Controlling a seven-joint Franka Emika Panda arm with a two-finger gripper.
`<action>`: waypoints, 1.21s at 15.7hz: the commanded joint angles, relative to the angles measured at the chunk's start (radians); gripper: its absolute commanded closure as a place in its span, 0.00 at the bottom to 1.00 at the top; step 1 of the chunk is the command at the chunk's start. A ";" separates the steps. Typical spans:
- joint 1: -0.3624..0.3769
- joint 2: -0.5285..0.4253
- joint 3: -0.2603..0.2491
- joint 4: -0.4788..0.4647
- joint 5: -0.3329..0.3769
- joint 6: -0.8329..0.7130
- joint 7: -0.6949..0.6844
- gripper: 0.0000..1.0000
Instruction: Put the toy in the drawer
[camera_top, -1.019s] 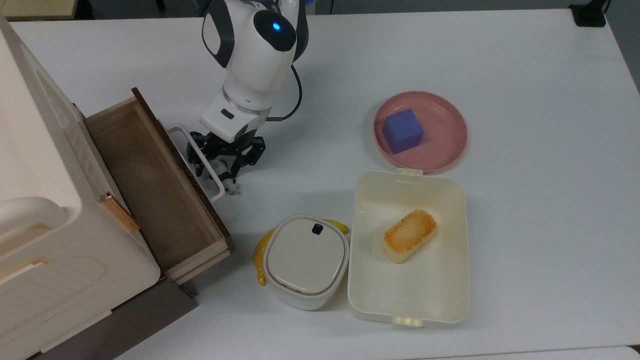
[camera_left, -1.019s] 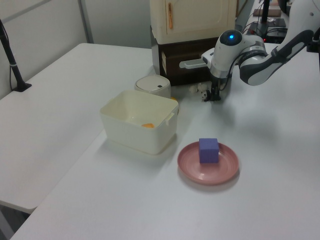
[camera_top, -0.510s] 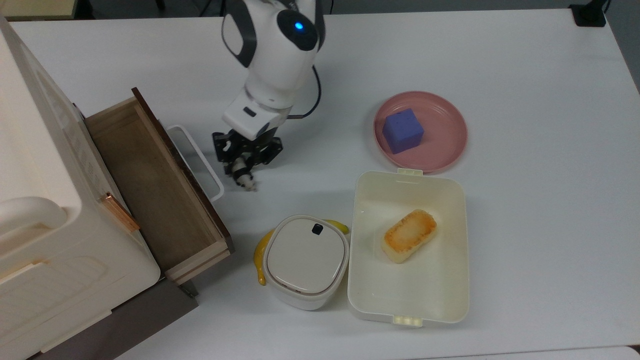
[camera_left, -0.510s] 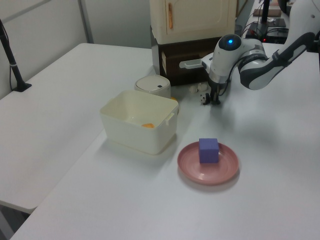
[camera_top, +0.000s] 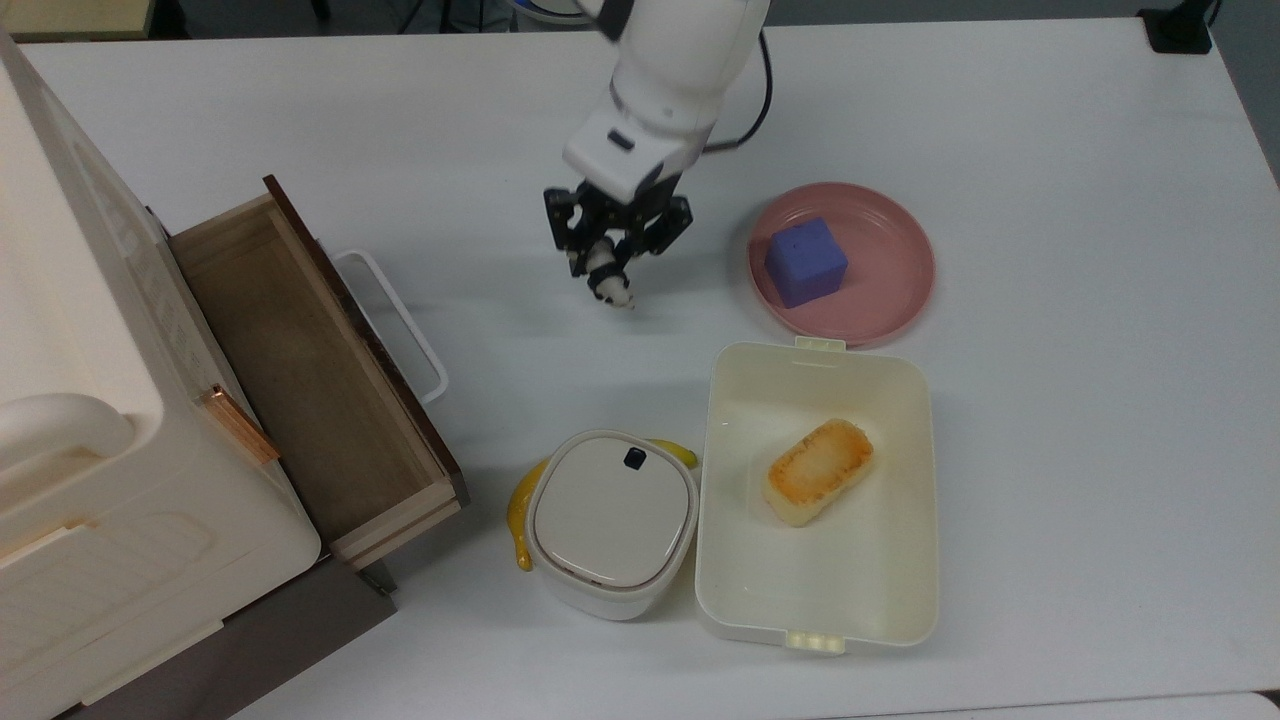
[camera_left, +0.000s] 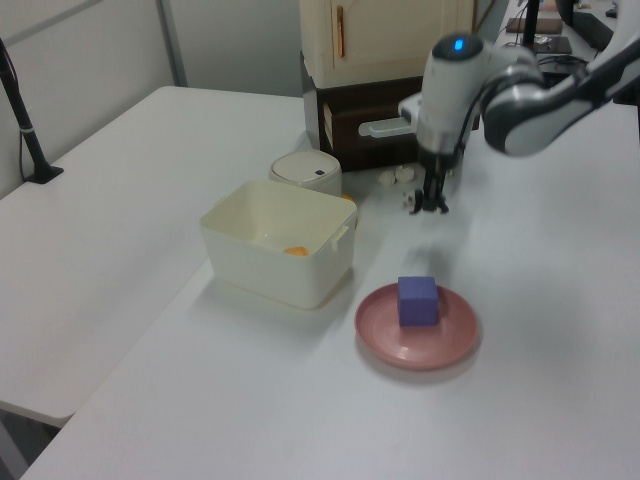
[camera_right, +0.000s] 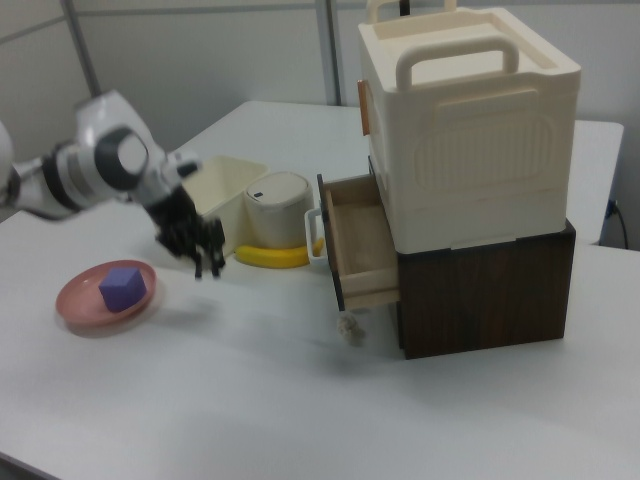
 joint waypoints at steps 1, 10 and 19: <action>-0.050 -0.076 -0.023 0.130 0.066 -0.062 -0.101 0.81; -0.208 0.003 -0.138 0.256 0.058 0.091 -0.292 0.79; -0.242 0.131 -0.186 0.311 0.060 0.206 -0.210 0.00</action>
